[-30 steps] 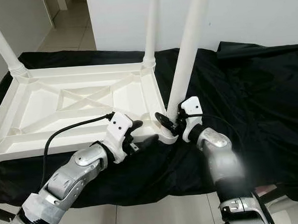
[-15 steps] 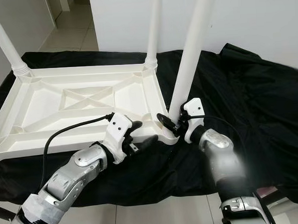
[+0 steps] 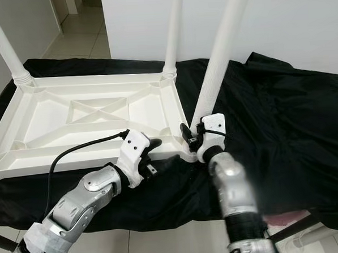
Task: Building children table
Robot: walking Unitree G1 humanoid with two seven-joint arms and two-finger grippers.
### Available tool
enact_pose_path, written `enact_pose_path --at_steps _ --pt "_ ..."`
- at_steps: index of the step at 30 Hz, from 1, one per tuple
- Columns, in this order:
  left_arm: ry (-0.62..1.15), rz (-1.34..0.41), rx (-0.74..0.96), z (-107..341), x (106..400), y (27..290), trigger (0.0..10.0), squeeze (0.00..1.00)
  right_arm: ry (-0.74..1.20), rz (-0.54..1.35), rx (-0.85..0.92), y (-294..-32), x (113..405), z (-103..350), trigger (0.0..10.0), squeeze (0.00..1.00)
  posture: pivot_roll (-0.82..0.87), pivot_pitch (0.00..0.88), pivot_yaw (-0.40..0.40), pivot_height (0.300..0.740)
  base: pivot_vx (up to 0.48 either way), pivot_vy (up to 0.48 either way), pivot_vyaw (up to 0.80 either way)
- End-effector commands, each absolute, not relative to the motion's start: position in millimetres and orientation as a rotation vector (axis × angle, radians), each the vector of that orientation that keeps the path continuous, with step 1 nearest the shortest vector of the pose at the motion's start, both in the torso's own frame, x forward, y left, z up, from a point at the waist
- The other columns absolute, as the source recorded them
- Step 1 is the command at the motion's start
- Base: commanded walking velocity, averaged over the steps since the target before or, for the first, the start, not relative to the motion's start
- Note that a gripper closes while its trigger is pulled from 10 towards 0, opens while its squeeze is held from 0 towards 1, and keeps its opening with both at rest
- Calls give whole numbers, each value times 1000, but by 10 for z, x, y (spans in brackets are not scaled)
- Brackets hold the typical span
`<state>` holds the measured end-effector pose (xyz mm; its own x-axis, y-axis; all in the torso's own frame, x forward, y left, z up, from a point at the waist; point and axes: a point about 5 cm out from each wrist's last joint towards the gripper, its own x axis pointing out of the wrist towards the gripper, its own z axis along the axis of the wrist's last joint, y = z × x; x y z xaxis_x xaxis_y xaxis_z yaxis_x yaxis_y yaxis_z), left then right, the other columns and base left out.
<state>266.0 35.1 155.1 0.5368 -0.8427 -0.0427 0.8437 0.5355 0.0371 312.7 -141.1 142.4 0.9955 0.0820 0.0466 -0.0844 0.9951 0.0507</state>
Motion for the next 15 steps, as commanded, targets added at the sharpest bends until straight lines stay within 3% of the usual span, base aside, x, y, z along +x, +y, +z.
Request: enact_pose_path --at_steps 1,9,10,11,12,15 --pt "36 -1126 59 1526 2579 323 10000 0 56 -19 63 -1429 3055 1219 10000 0 -10 52 -79 740 0 0 0" --pt "36 -1129 52 1531 2574 300 10000 0 55 -87 142 -1204 2994 1222 10000 0 -7 53 -78 740 0 0 0" --pt "38 -1132 53 1528 2566 301 10000 0 31 -69 146 -1235 2986 1270 10000 596 -14 55 -77 740 0 0 0" --pt "38 -1132 53 1528 2566 301 10000 0 31 -69 146 -1235 2986 1270 10000 596 -14 55 -77 740 0 0 0" --pt "39 -1133 54 1525 2565 302 10000 0 14 -59 155 -1264 2982 1302 10000 1000 -13 56 -78 740 0 0 0" --pt "39 -1130 54 1530 2577 308 10000 0 -21 -36 149 -1332 2983 1365 10000 1000 -16 58 -78 740 0 0 0"
